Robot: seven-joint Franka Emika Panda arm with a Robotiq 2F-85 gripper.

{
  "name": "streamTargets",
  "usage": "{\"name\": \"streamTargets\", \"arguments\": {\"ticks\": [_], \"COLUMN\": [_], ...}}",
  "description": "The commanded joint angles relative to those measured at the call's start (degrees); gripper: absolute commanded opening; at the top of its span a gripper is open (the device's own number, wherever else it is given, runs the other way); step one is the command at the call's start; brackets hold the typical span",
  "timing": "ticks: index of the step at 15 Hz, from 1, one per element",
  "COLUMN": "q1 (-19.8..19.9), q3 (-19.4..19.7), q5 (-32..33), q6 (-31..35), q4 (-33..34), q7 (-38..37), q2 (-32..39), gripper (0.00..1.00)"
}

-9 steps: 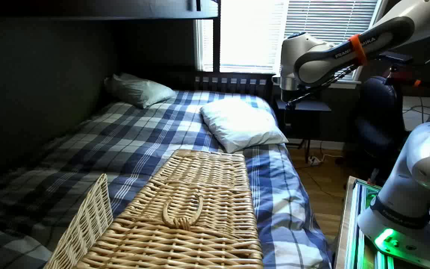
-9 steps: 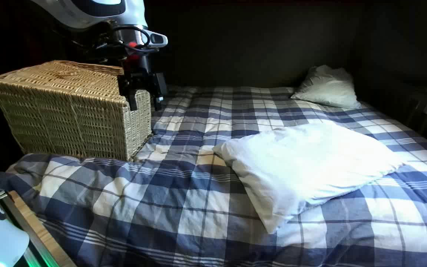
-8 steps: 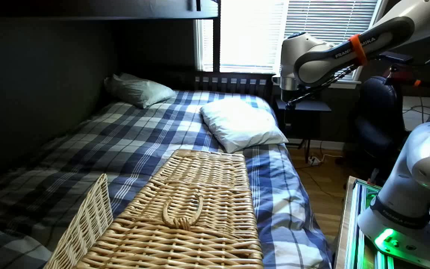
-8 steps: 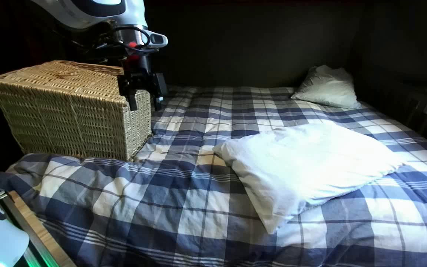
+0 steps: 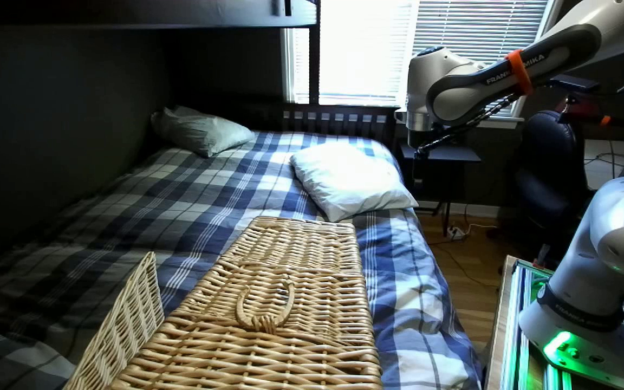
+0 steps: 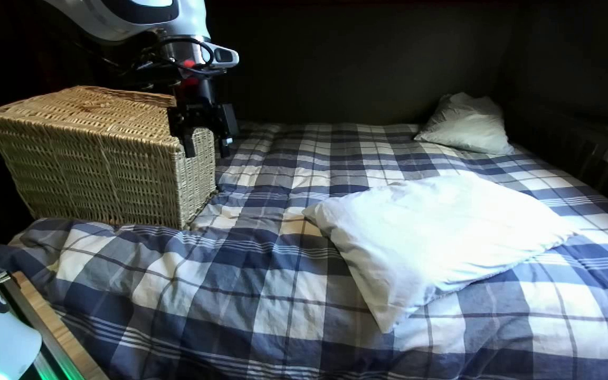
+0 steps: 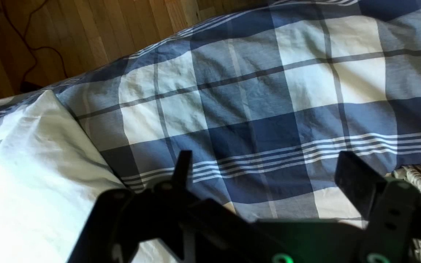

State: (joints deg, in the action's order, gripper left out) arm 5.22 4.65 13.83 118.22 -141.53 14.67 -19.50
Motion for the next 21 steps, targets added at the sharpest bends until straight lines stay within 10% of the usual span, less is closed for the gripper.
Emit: {"name": "streamTargets", "arguments": {"ticks": [1,16,21], "q1": [-0.47,-4.68,-4.44], "q3": [0.42,-2.85,-3.09], "q5": [0.13,-38.82,-37.54], "q6": [-0.13,-7.49,-7.76], "q4": [0.07,18.28,18.0], "q7": [-0.13,-23.61,-22.54], "q2": [-0.01,20.71,20.63], "gripper": [1.0,1.0,1.0]}}
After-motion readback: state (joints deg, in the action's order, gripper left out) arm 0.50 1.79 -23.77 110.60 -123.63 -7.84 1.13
